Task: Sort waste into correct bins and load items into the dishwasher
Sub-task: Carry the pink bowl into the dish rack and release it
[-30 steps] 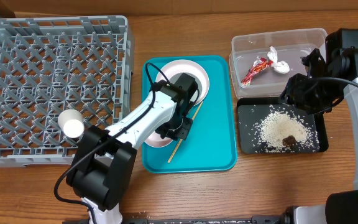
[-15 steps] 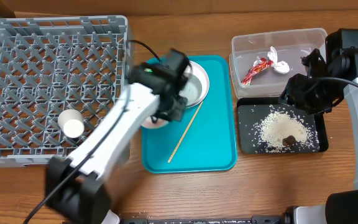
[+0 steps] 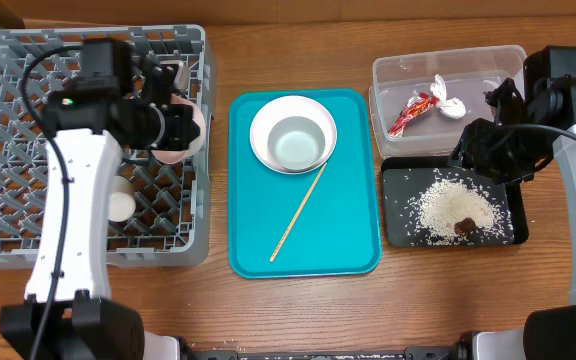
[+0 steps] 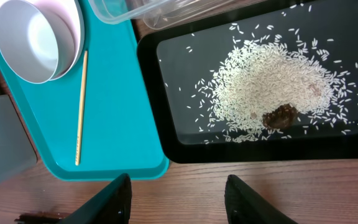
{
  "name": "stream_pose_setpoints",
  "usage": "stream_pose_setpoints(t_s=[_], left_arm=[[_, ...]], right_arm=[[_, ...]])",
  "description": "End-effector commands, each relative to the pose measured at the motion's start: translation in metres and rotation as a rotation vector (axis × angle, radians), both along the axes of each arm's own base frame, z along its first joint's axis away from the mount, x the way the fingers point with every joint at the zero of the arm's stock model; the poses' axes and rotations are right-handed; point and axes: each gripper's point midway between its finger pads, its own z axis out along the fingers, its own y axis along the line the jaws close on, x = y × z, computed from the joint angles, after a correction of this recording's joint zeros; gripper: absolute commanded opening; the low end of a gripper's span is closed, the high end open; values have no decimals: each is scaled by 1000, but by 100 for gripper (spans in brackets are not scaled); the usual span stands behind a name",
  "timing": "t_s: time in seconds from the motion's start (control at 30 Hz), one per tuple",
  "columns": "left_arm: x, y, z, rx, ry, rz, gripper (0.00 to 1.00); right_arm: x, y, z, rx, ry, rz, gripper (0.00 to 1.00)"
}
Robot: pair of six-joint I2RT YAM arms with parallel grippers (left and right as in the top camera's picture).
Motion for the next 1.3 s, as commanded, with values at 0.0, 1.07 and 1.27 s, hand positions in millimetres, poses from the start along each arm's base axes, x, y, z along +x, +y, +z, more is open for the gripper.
stream_pose_setpoints(t_s=[0.0, 1.07, 1.27], left_arm=[[10, 2, -1, -205, -40, -92, 4], [33, 97, 19, -777, -345, -21, 4], [35, 115, 16, -728, -388, -5, 4]], right_arm=[[0, 0, 4, -9, -16, 5, 50], [-1, 0, 4, -8, -13, 5, 50], [-2, 0, 3, -8, -9, 5, 50]])
